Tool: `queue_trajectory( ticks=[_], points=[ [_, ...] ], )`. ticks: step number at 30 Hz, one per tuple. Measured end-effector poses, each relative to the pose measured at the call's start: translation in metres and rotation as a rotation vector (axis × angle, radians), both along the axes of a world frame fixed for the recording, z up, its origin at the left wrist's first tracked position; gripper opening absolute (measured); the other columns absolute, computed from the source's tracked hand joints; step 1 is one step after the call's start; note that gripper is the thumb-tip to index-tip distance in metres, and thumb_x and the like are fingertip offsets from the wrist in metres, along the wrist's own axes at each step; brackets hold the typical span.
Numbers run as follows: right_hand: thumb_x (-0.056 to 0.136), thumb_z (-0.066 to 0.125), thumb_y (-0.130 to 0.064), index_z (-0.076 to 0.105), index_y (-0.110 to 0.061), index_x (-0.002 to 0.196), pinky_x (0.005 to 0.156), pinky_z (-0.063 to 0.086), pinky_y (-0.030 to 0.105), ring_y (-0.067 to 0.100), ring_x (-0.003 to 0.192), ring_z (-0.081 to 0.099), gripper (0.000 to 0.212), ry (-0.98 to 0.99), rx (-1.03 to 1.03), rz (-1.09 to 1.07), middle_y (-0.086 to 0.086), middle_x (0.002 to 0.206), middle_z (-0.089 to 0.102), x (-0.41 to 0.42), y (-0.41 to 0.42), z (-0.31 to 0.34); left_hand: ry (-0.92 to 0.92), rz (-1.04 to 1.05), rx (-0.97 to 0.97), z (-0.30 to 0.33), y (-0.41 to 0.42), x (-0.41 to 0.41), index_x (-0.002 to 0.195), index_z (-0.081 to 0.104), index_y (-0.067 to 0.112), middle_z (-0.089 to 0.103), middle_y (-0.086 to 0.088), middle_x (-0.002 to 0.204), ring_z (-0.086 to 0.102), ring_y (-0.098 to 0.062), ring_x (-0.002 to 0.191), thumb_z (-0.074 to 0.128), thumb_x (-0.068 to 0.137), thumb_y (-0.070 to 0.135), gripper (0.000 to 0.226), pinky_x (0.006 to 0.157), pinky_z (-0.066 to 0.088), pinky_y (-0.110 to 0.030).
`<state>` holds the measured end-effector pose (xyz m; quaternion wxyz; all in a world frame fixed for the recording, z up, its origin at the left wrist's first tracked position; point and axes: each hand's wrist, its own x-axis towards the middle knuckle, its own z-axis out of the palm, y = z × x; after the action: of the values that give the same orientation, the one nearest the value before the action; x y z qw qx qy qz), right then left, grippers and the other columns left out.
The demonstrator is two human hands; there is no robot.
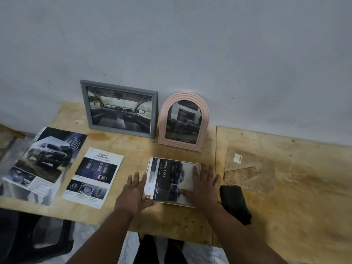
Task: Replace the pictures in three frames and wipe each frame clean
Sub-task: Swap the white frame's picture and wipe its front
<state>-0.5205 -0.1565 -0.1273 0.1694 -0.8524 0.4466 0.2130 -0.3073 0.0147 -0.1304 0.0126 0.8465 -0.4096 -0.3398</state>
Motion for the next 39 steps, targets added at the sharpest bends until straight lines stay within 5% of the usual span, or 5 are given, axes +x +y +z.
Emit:
queue_trajectory(
  ticks=[18,26,29,33,39],
  points=[
    [0.077,0.045,-0.089,0.011,-0.03,0.162,0.12,-0.007,0.067,0.036,0.155,-0.016,0.109,-0.119,-0.064,-0.11,0.009,0.171,-0.006,-0.007,0.006,-0.009,0.017,-0.012,0.015,0.005,0.0,-0.002,0.163,-0.007,0.033,-0.015,-0.002,0.171,-0.018,-0.028,0.157,0.067,0.082,0.071,0.116,0.127,0.012,-0.048],
    [0.091,0.071,-0.038,0.042,-0.055,0.138,0.112,0.042,0.053,0.015,0.125,0.056,0.057,-0.743,0.143,-0.383,-0.012,0.136,0.059,-0.022,0.018,0.022,-0.056,-0.097,0.012,0.018,0.005,-0.002,0.162,-0.013,0.026,-0.012,-0.008,0.171,-0.011,-0.033,0.158,0.051,0.074,0.09,0.126,0.128,0.01,-0.049],
    [0.09,0.077,-0.014,0.048,-0.043,0.142,0.096,0.059,0.047,0.015,0.123,0.06,0.067,-1.034,0.433,-0.607,-0.01,0.139,0.057,-0.021,0.012,0.055,0.011,0.133,-0.234,0.04,0.008,-0.016,0.164,0.007,0.024,0.015,0.001,0.171,0.015,-0.027,0.157,0.047,0.079,0.09,0.115,0.127,0.02,-0.046],
    [0.084,0.079,-0.008,0.048,-0.034,0.146,0.088,0.061,0.051,0.028,0.12,0.058,0.074,-0.979,0.634,-0.616,0.002,0.139,0.054,0.0,-0.005,0.097,0.591,0.633,-0.527,0.076,0.009,-0.024,0.128,0.064,0.029,0.075,0.008,0.118,0.072,-0.015,0.107,0.057,0.087,0.073,0.061,0.098,0.058,-0.05],
    [0.088,0.076,-0.008,0.034,-0.031,0.154,0.063,0.063,0.037,0.026,0.103,0.067,0.082,-0.86,0.728,-0.539,0.003,0.128,0.06,0.082,0.008,0.134,0.551,1.077,-0.758,0.108,0.045,0.02,0.096,0.07,0.013,0.075,-0.01,0.089,0.074,-0.02,0.076,0.063,0.101,0.017,0.01,0.074,0.064,-0.042]
  ],
)
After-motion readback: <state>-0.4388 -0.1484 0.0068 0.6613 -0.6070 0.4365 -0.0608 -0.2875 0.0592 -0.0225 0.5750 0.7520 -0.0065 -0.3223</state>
